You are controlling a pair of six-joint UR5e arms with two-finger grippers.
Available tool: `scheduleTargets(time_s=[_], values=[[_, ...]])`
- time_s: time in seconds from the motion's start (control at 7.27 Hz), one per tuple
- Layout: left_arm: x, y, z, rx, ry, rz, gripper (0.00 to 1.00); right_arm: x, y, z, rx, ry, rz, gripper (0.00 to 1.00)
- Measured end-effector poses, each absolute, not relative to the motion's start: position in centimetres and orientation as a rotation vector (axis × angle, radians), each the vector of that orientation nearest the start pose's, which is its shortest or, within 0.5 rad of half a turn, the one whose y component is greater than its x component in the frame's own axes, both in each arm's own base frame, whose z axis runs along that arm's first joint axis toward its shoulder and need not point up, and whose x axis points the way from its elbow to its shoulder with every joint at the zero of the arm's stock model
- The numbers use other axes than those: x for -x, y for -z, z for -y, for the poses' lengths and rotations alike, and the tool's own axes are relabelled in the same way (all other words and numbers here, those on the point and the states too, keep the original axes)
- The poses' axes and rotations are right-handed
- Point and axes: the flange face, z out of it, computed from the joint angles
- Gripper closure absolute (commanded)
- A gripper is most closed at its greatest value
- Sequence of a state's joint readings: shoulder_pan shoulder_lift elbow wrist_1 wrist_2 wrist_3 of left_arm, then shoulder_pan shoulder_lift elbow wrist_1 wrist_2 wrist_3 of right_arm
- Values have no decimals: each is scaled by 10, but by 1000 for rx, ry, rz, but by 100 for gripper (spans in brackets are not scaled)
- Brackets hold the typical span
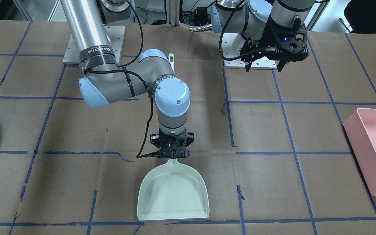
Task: Sweep and dump trash in nearest bin
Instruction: 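Lower the dustpan onto the table and open the right gripper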
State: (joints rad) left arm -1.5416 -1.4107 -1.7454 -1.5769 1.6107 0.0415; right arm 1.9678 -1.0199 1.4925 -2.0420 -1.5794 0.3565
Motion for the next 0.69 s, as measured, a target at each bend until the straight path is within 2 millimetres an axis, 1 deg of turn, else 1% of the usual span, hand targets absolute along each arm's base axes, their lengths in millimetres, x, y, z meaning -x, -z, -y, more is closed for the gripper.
scheduleTargets(time_s=[0.14, 0.41, 0.55, 0.69], values=[[117, -475, 426, -19, -35, -3102, 1, -381, -244, 568, 62, 2, -3155, 0], [117, -474, 426, -14, -35, -3104, 1, -379, -248, 570, 60, 13, -3157, 0], [117, -475, 426, -13, -35, -3106, 1, -377, -255, 571, 56, 23, -3153, 0], [118, -475, 427, -13, -34, -3109, 1, -373, -266, 571, 50, 41, -3148, 0]])
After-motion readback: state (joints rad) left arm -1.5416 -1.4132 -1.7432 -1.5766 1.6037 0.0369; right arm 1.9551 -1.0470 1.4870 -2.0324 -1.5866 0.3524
